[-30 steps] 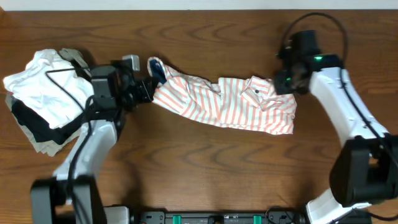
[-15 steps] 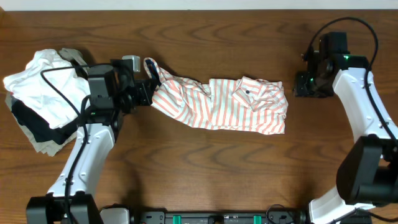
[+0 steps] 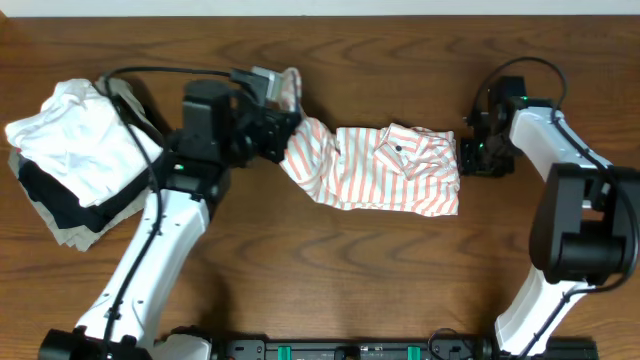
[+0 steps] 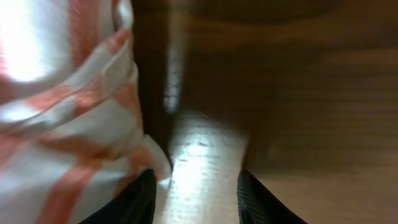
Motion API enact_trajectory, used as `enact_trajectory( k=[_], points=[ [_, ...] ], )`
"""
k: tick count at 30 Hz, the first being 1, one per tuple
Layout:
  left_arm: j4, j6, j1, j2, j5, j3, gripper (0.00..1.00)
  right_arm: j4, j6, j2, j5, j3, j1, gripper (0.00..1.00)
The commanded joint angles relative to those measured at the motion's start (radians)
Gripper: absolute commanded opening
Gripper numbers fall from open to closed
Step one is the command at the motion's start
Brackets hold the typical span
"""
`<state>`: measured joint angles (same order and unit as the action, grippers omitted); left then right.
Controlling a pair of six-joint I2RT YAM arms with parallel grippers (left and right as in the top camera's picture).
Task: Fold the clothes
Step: 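Fold the left end rightward over the shirt with the left gripper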
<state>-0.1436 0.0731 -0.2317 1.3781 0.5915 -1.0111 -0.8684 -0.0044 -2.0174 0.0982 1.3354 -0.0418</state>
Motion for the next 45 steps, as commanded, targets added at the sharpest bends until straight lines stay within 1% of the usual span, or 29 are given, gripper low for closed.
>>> enact_trajectory(
  k=[1, 9, 15, 20, 27, 32, 40, 45],
  points=[
    [0.002, -0.039, -0.068, -0.013, -0.051, -0.022, 0.06, 0.006, -0.027, -0.033, 0.015, -0.005, 0.046, 0.41],
    [0.002, -0.054, -0.208, -0.013, -0.111, -0.062, 0.06, 0.027, -0.027, -0.039, 0.014, -0.004, 0.121, 0.41],
    [0.018, -0.055, -0.258, -0.012, -0.115, -0.124, 0.06, 0.032, -0.026, -0.039, 0.014, -0.004, 0.150, 0.41],
    [0.035, -0.054, -0.274, 0.008, -0.118, -0.135, 0.06, 0.037, -0.026, -0.039, 0.014, -0.004, 0.173, 0.41],
    [0.068, -0.052, -0.349, 0.099, -0.118, -0.135, 0.06, 0.037, -0.011, -0.039, 0.014, -0.004, 0.209, 0.41],
    [0.110, -0.024, -0.398, 0.154, -0.143, -0.135, 0.06, 0.037, -0.007, -0.039, 0.014, -0.004, 0.230, 0.41],
    [0.117, -0.023, -0.440, 0.240, -0.163, -0.135, 0.06, 0.031, 0.027, -0.039, 0.015, -0.004, 0.260, 0.41],
    [0.166, -0.023, -0.467, 0.313, -0.164, -0.135, 0.06, 0.031, 0.027, -0.039, 0.015, -0.004, 0.280, 0.41]
  ],
)
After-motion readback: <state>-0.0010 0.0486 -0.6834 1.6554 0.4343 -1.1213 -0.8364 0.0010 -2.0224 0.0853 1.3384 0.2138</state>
